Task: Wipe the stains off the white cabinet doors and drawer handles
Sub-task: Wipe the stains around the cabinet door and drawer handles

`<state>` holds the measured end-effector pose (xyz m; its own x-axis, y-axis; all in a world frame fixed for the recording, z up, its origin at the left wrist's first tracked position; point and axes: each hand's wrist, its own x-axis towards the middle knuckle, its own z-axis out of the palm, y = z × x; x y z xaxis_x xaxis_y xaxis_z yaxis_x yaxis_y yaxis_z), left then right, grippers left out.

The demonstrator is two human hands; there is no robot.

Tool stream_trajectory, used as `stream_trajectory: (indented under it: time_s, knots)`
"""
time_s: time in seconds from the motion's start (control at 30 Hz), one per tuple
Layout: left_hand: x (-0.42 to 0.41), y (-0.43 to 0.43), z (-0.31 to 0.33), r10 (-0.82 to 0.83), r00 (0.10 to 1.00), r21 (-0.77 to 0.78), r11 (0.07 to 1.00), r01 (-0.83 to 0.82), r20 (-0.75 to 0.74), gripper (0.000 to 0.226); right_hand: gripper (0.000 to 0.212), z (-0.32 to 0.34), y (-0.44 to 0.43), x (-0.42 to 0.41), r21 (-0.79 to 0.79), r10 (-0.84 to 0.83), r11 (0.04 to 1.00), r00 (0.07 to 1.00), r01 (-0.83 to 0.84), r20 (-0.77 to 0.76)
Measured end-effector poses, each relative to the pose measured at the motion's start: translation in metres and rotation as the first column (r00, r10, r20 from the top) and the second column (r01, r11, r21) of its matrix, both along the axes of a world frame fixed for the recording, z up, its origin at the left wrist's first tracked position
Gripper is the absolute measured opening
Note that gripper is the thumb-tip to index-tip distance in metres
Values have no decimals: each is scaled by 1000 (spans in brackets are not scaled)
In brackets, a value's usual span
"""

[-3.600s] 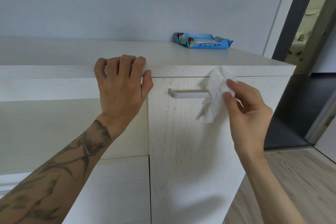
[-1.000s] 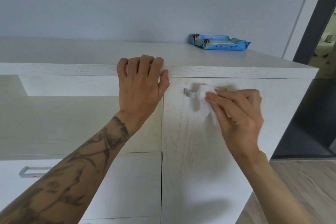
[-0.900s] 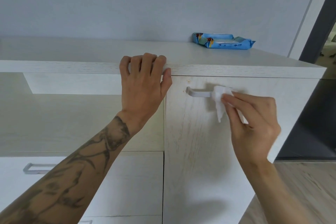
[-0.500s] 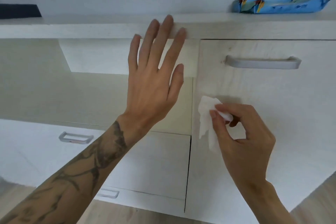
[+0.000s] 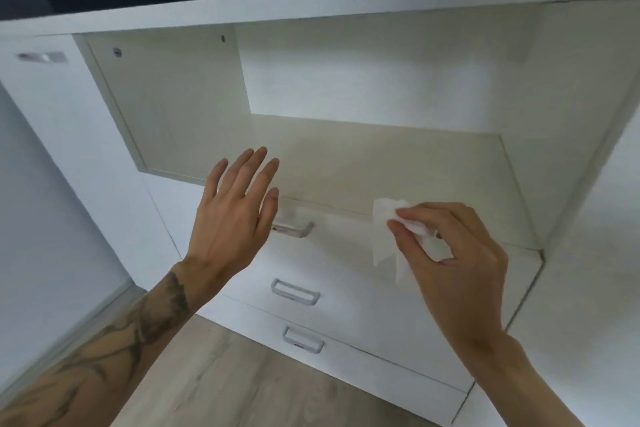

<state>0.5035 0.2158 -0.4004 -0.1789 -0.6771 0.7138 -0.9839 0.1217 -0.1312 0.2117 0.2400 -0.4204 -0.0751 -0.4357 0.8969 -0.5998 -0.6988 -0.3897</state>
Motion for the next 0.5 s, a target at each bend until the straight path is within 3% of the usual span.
stream_trajectory:
  time_s: [0.3,0.5]
  knots:
    - [113,-55,-48,-111,993,51,992,112,-27,54,8,-45,-6,124,84,-117,989,993,119,-35]
    - [139,-91,-73,-283,958,-78,957,278,-55,46,14,-68,-15,175,146,-249,956,966,256,-62]
